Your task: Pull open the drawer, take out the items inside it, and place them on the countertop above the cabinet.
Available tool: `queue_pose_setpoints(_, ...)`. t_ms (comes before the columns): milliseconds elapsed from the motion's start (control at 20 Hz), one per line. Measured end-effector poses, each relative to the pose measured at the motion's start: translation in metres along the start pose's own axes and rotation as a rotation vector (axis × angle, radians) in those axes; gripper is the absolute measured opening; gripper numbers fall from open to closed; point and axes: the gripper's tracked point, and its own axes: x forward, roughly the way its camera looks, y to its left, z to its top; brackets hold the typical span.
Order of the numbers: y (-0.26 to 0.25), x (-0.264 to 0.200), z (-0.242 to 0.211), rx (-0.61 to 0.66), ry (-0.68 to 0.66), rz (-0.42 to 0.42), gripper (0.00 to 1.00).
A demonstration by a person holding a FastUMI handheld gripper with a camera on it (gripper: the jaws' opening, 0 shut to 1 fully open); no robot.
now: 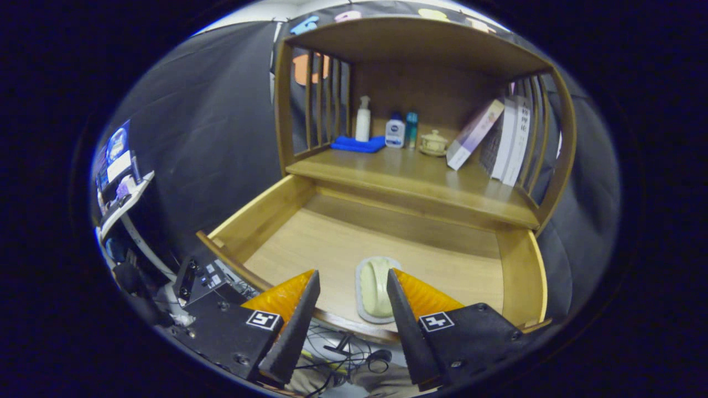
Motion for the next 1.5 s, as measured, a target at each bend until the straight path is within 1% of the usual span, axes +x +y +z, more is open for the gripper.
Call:
queue_pose_setpoints(100, -0.008, 0.014, -0.003, -0.003, 0.081, 0.007, 0.77)
queue_pose_setpoints(200, -0.012, 0.028, -0.010, -0.004, 0.177, 0.032, 0.76)
queue_pose_setpoints(300, -0.014, 0.042, -0.021, 0.024, 0.270, 0.042, 0.71)
queue_pose_setpoints(350, -0.017, 0.047, -0.024, 0.022, 0.300, 0.041, 0.67)
queue_pose_setpoints(400, -0.019, 0.052, -0.025, 0.013, 0.316, 0.042, 0.66)
queue_pose_setpoints(550, -0.029, 0.064, -0.025, 0.009, 0.352, 0.009, 0.65)
queue_pose_setpoints(650, -0.033, 0.068, -0.030, 0.013, 0.381, 0.002, 0.61)
queue_pose_setpoints(750, -0.035, 0.074, -0.036, 0.027, 0.398, -0.002, 0.51)
queue_pose_setpoints(1050, -0.042, 0.076, -0.029, 0.119, 0.369, 0.002, 0.22)
queue_pose_setpoints(1300, -0.052, 0.058, 0.008, 0.152, 0.285, -0.022, 0.20)
queue_pose_setpoints(1500, -0.053, 0.038, 0.053, 0.154, 0.207, -0.020, 0.20)
